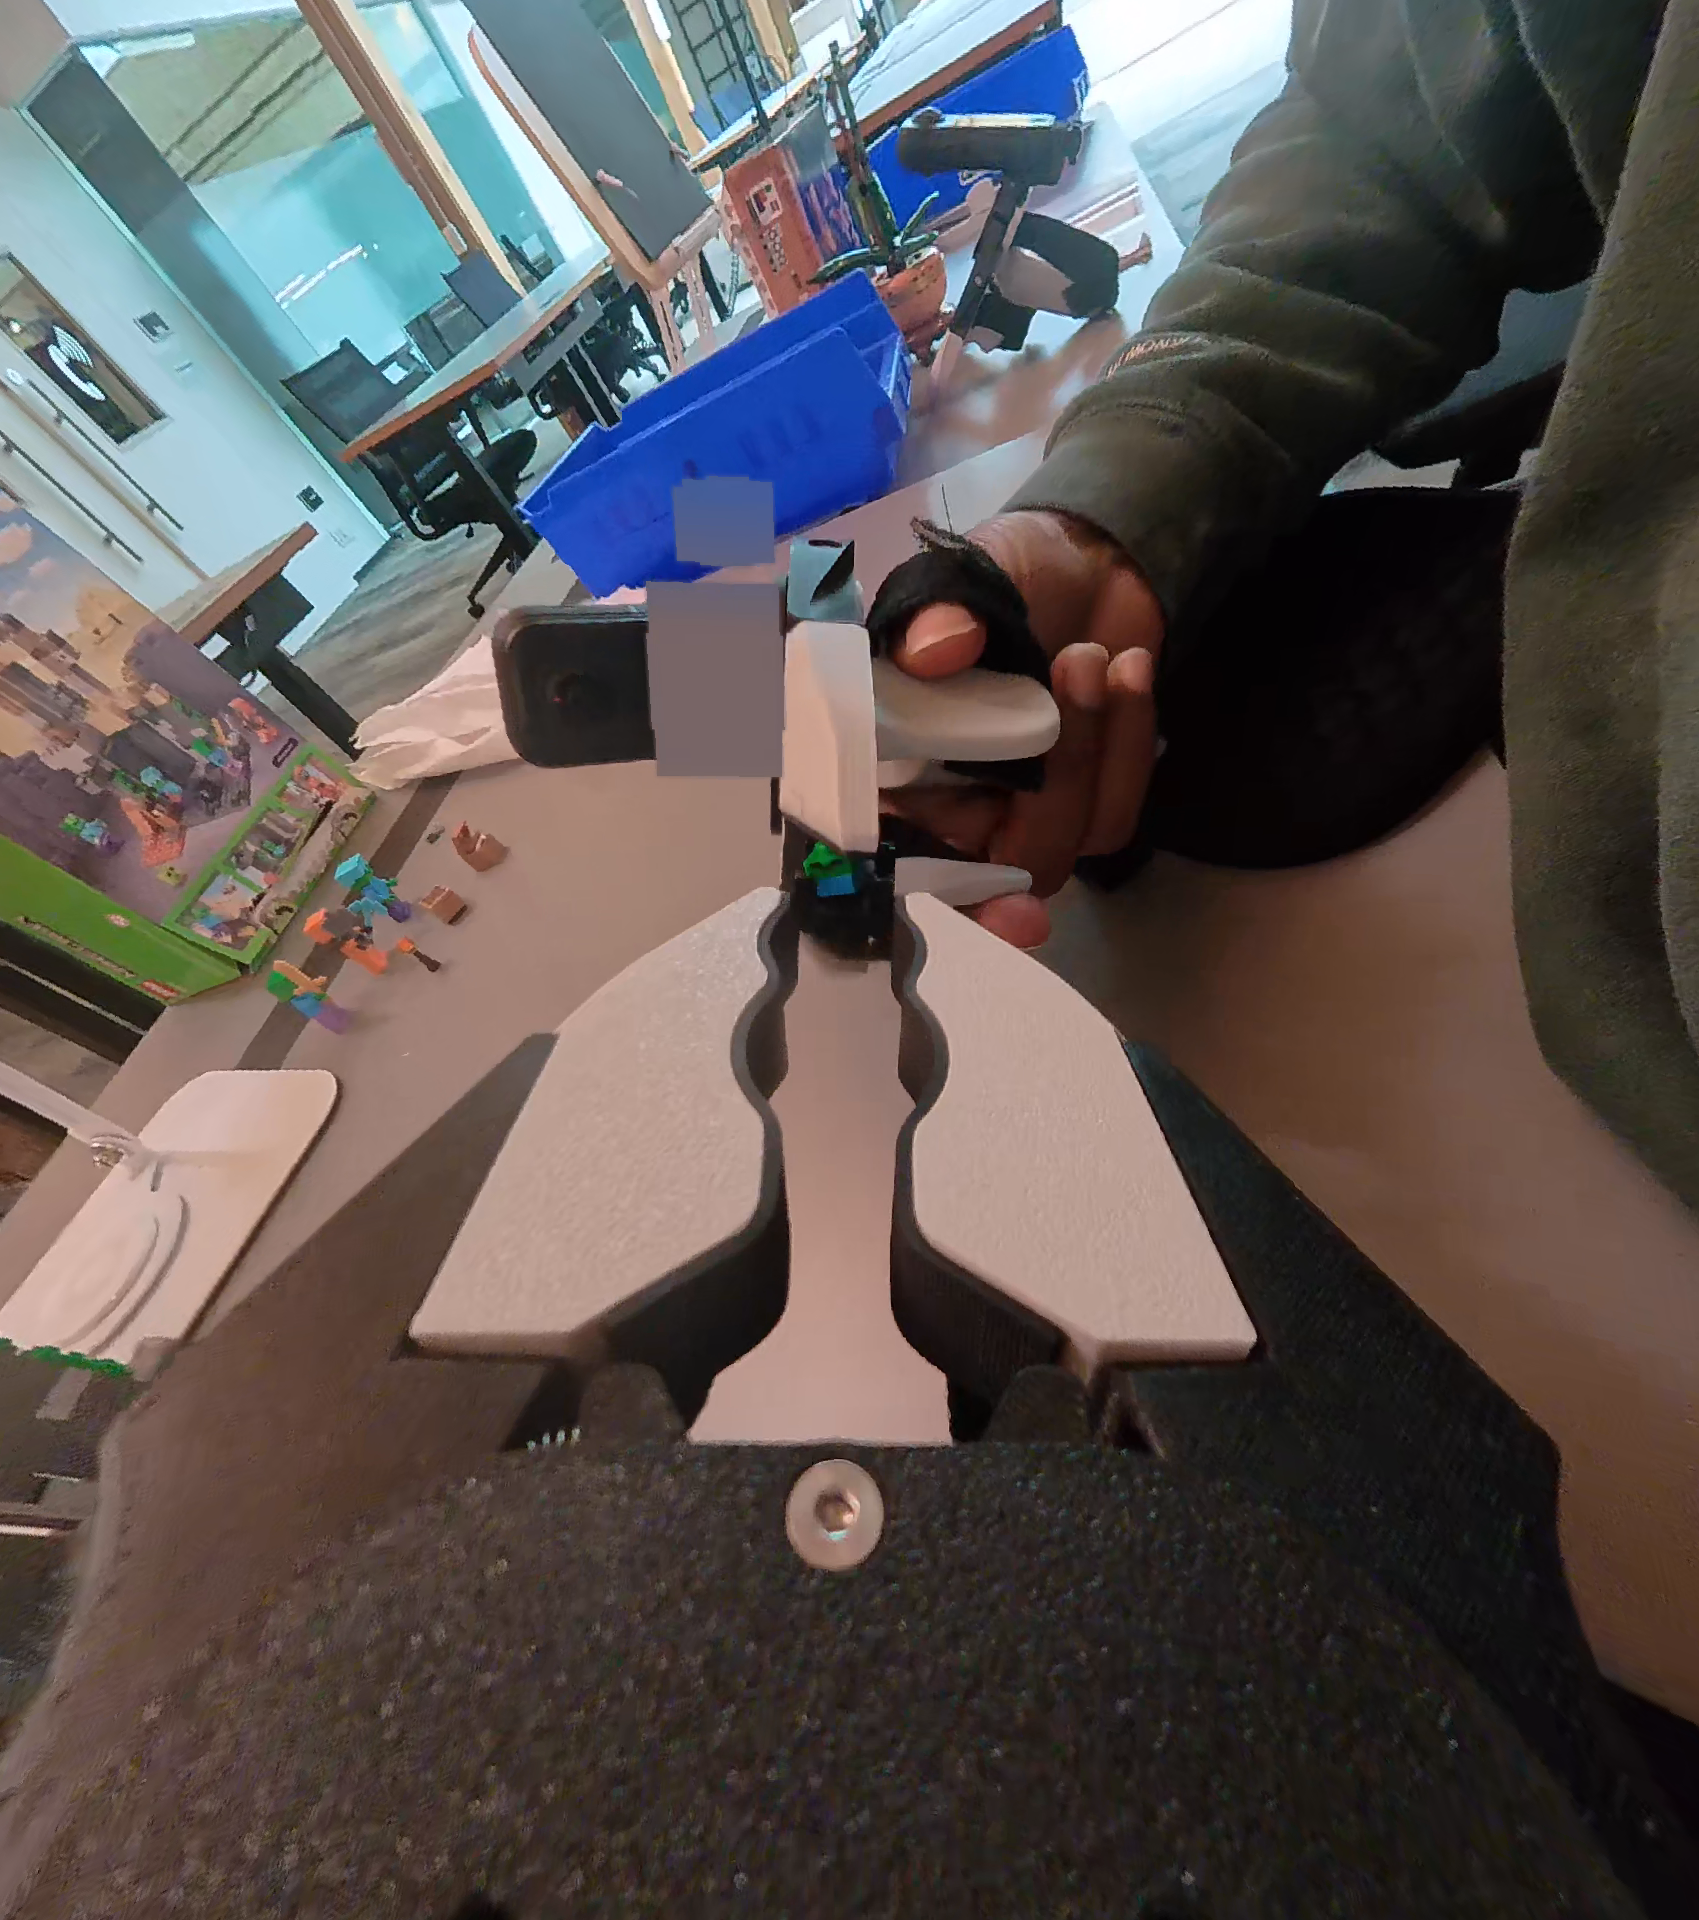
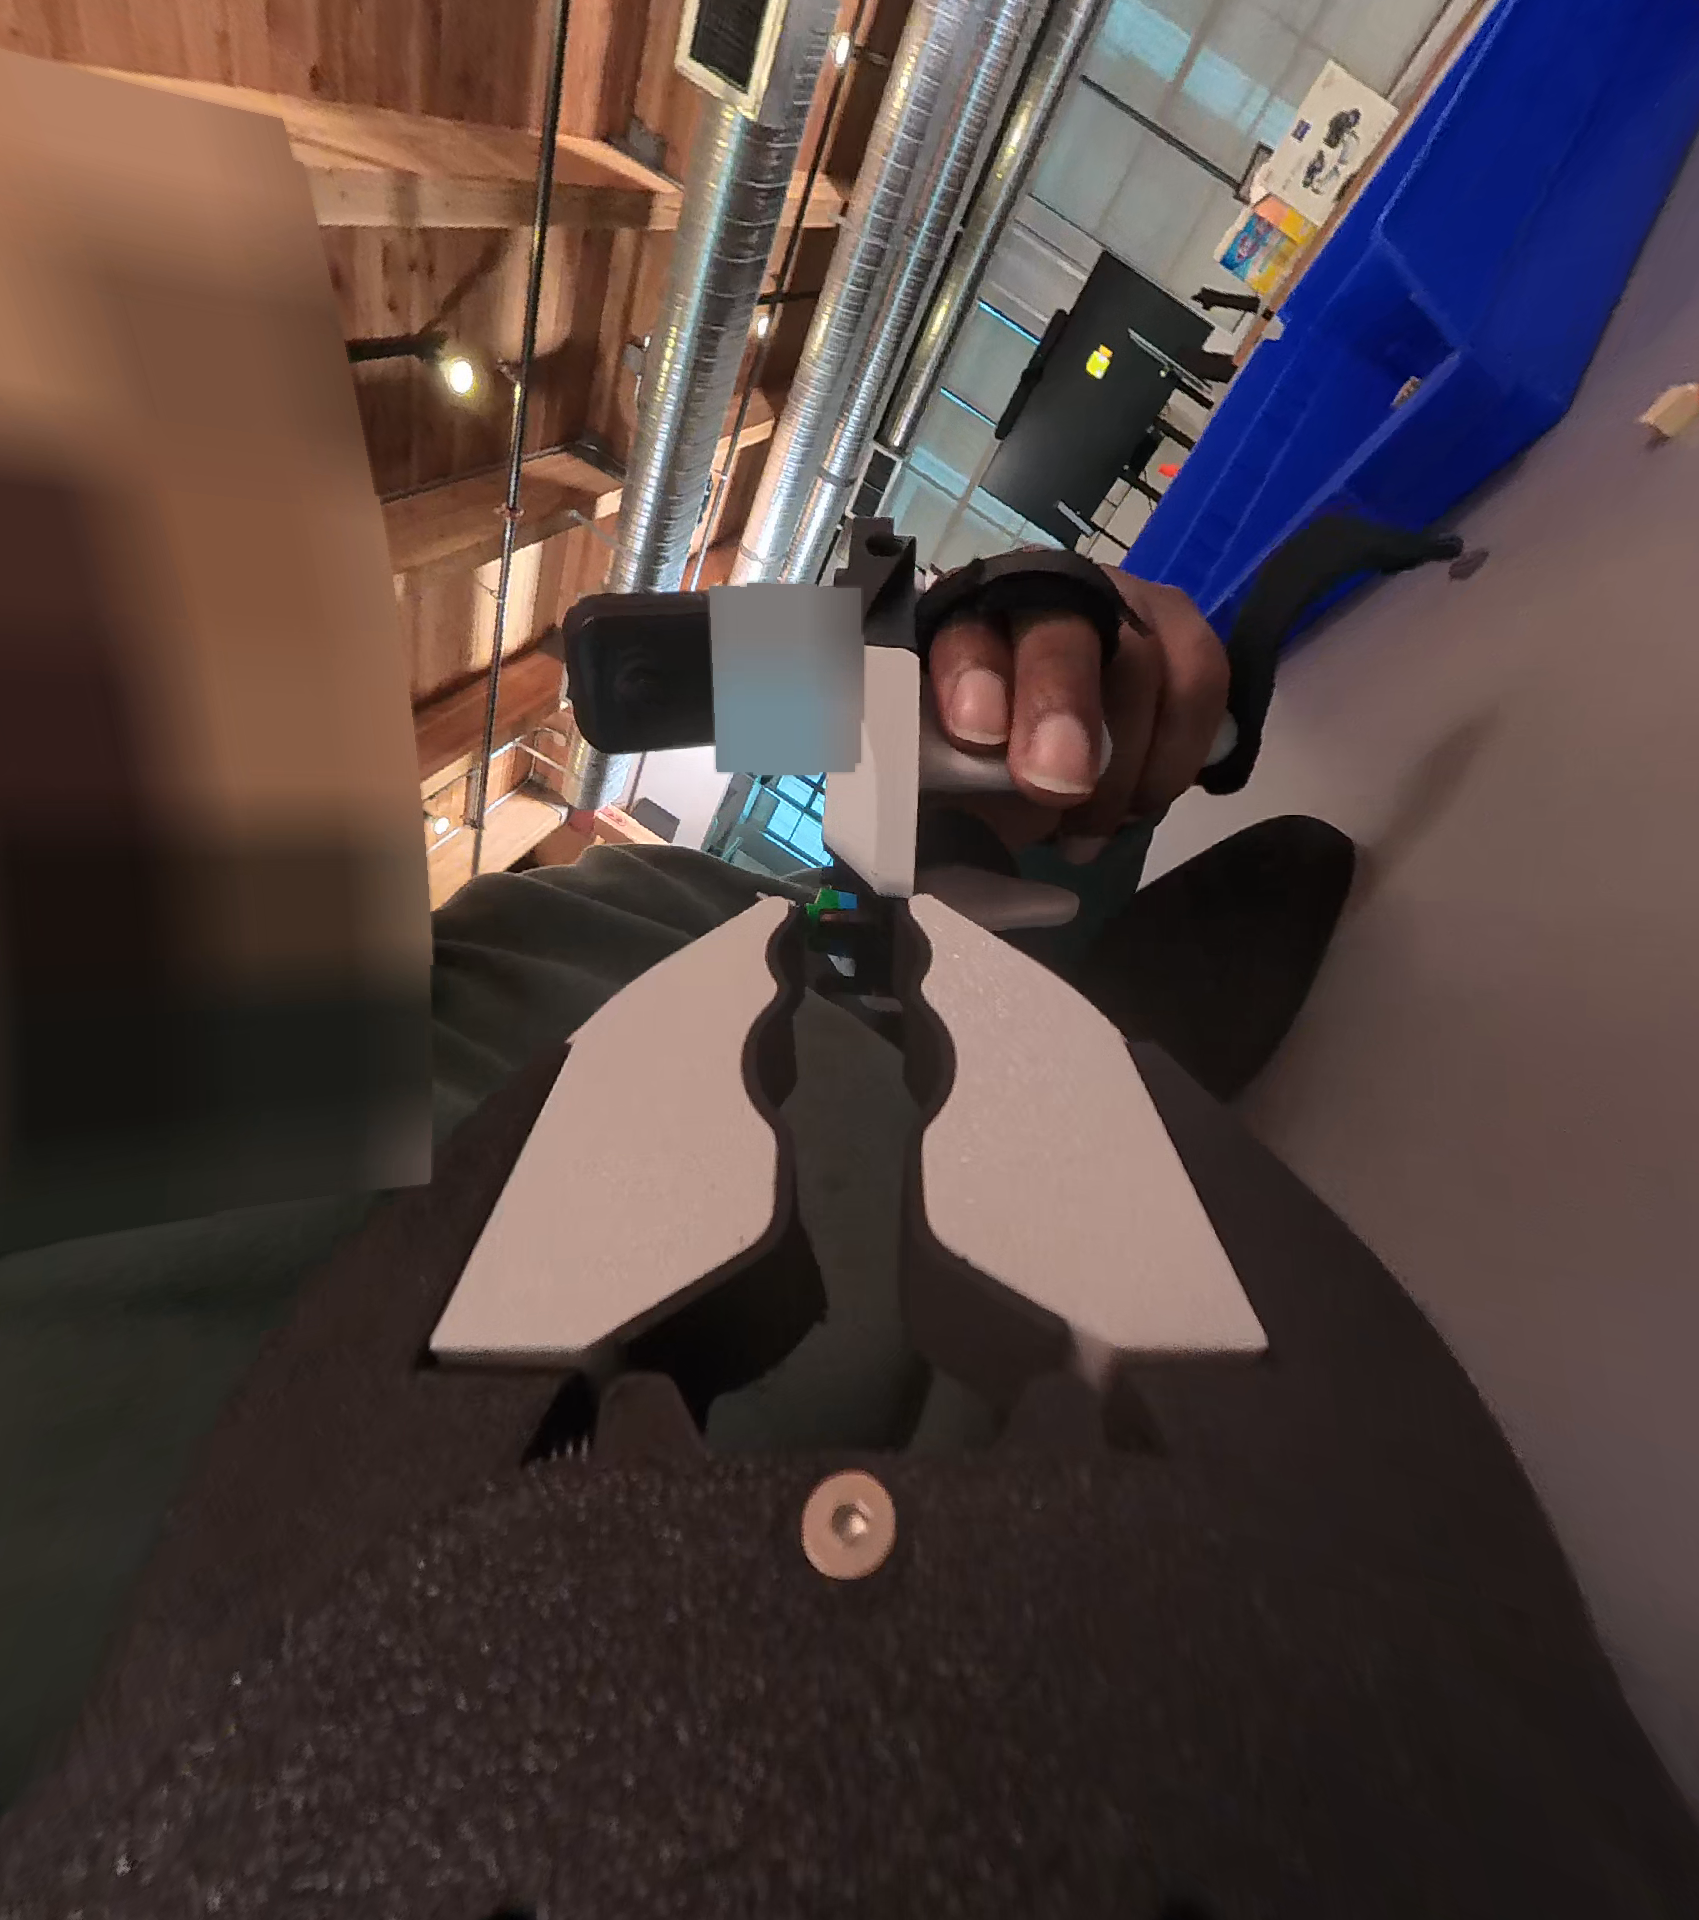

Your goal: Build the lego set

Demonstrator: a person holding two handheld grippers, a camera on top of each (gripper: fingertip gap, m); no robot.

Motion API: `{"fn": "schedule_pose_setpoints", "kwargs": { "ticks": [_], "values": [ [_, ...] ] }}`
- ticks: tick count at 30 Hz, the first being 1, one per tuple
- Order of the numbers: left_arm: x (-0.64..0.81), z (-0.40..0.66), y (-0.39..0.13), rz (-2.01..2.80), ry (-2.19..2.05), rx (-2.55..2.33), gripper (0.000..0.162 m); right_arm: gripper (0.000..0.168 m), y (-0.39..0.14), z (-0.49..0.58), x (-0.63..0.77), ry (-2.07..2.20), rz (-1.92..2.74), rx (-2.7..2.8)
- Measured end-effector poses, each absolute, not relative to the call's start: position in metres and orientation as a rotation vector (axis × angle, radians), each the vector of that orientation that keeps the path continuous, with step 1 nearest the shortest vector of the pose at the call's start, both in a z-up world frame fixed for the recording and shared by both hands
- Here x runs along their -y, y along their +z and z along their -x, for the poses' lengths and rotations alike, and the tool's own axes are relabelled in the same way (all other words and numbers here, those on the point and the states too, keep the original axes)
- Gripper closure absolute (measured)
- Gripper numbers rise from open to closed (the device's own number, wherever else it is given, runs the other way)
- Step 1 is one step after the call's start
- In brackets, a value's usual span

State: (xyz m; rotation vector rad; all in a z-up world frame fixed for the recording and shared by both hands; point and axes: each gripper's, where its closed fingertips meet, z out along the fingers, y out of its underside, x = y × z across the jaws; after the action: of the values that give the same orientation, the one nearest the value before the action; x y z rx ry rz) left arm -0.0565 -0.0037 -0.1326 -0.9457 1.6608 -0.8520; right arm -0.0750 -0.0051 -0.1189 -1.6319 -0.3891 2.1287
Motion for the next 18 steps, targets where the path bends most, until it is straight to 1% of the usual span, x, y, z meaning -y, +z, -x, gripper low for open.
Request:
{"fn": "schedule_pose_setpoints", "kwargs": {
  "ticks": [7, 11, 18],
  "values": [
    [0.000, 0.056, -0.137, 1.014, -0.931, -1.602, 0.146, 0.152, -0.123, 0.073, 0.001, 2.163, 1.667, 0.317],
    [-0.001, 0.056, -0.137, 1.033, -0.969, -1.574, 0.146, 0.146, -0.122, 0.070, -0.002, 2.172, 1.659, 0.286],
    [-0.006, 0.055, -0.139, 1.079, -1.011, -1.536, 0.146, 0.149, -0.125, 0.070, -0.007, 2.138, 1.671, 0.279]
  ]
}}
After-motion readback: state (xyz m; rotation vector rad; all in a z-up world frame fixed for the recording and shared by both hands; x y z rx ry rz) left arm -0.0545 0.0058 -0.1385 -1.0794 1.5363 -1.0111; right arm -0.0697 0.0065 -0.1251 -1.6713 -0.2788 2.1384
